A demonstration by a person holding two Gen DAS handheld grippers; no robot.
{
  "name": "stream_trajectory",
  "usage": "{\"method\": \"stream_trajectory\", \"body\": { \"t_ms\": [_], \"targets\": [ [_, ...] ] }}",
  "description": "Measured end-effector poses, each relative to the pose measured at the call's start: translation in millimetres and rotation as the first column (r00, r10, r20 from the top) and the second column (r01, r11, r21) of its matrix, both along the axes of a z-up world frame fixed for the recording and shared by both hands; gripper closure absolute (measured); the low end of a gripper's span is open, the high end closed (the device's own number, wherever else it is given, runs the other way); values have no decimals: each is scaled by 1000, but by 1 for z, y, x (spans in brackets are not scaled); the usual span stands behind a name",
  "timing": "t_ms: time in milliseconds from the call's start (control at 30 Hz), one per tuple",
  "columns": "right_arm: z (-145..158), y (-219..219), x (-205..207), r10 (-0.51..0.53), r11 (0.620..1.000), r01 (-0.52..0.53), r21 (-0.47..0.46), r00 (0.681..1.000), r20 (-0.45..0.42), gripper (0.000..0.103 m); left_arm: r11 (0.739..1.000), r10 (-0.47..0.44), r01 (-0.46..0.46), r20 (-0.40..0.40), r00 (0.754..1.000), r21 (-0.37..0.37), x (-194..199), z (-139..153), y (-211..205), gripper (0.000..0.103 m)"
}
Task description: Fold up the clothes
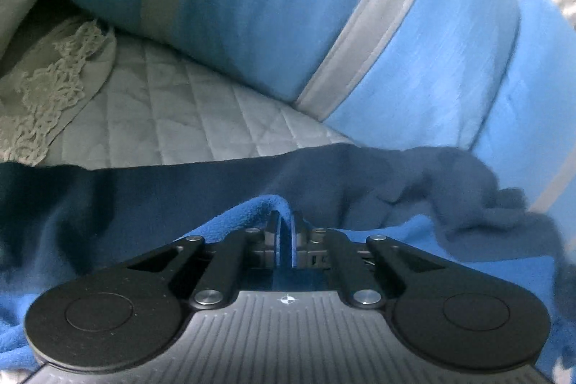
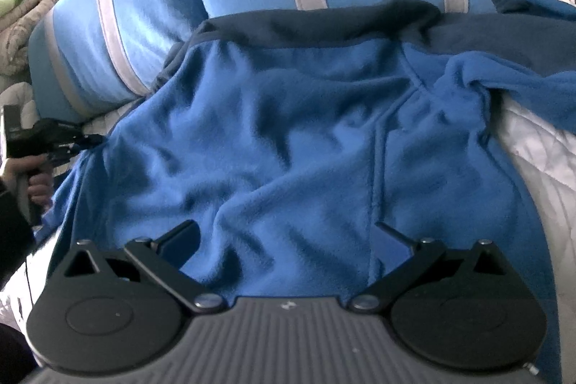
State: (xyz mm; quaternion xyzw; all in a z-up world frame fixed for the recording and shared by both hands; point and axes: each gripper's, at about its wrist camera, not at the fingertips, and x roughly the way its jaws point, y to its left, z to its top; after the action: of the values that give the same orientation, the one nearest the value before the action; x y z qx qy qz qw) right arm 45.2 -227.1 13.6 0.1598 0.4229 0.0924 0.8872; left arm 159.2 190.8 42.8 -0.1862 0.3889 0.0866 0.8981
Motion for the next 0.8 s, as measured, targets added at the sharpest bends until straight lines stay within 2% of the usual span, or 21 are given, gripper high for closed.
{"method": "stream_trajectory", "body": {
  "t_ms": [100,200,267,300,367,433,467,633,800],
  "targets": [
    [0,0,1,-7,1000,7,-1,1000,-4,0,996,-27,27,1,1000,87,1,-10,-12,94],
    [2,-2,0,-8,1000,8,15,1000,9,0,986,-56,52,21,998,159,-10,0,-24,92],
    [6,-2,-2,-7,1000,7,13,1000,26,0,978,-66,56,42,997,199,-22,11,-33,81],
    [9,-3,-4,-13,1000,13,4,999,42,0,975,-74,57,70,995,216,-33,20,-38,69],
    [16,-5,-9,-29,999,30,-15,996,82,0,968,-108,76,122,987,241,-56,40,-50,59],
    [21,-9,-14,-44,998,48,-32,992,121,0,961,-151,110,147,978,255,-80,60,-62,41],
    [22,-11,-15,-49,998,53,-31,991,128,0,957,-171,129,146,975,260,-93,69,-67,37],
    [32,-20,-35,-34,999,29,39,987,158,0,932,-252,200,143,957,303,-165,104,-93,33],
    [58,-20,-83,91,987,-117,110,973,210,0,923,-316,260,174,933,284,-232,129,-110,29]
  ]
}}
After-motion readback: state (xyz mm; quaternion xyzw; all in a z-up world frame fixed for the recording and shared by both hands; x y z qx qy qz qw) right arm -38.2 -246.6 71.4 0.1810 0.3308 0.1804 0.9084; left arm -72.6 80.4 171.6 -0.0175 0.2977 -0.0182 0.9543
